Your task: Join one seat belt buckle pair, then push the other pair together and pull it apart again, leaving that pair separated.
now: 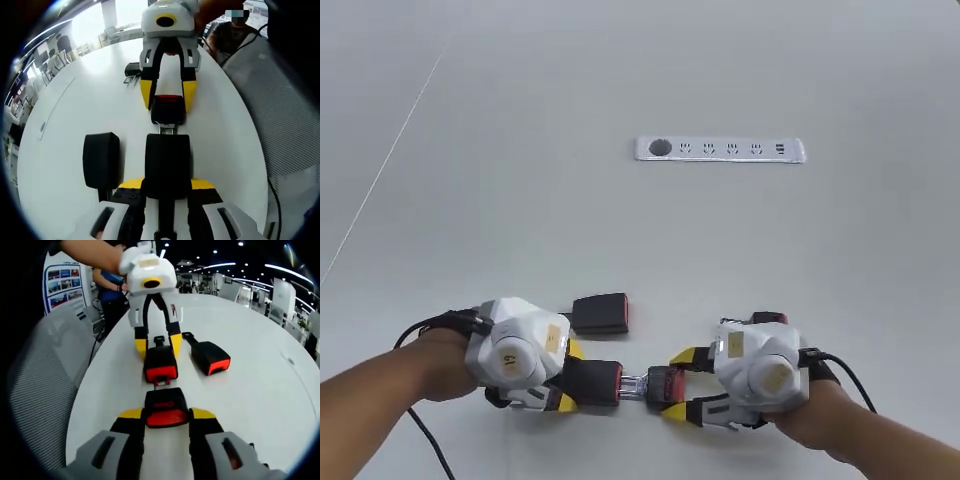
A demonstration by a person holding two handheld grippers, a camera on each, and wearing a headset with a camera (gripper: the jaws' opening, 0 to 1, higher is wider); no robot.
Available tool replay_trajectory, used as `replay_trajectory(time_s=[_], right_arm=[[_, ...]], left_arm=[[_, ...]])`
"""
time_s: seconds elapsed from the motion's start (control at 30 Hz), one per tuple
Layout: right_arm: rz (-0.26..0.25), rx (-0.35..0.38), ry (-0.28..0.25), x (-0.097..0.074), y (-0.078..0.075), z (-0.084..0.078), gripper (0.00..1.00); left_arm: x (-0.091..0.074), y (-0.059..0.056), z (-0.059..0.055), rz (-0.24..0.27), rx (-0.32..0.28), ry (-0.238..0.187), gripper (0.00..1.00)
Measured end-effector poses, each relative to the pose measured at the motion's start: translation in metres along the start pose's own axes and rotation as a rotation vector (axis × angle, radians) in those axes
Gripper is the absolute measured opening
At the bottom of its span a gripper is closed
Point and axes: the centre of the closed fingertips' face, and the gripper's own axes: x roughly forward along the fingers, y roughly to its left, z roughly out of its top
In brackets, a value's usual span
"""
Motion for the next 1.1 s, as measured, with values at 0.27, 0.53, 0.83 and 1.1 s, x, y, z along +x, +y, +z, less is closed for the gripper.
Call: replay_trajectory(time_s=[0.27, 0.53, 0.83, 1.1], right_arm=[[-0.001, 0.030, -0.016, 0.000, -0.001, -0.003, 0.34], [-0.018, 0.061, -0.020, 0.015, 0.000, 0.008, 0.33], [-0.025, 0.064, -0.014, 0.015, 0.001, 0.008, 0.34], [-0.021, 0.051, -0.007, 0.015, 0.001, 0.007, 0.34]], left_arm=[[0.001, -0.001, 0.000, -0.005, -0.007, 0.010, 0.32], [0.006, -0.002, -0.003, 0.013, -0.043, 0.024, 0.31], [0.006, -0.004, -0.001, 0.004, -0.025, 0.043, 0.32], [0.006, -0.004, -0.003, -0.006, -0.010, 0.049, 0.32]])
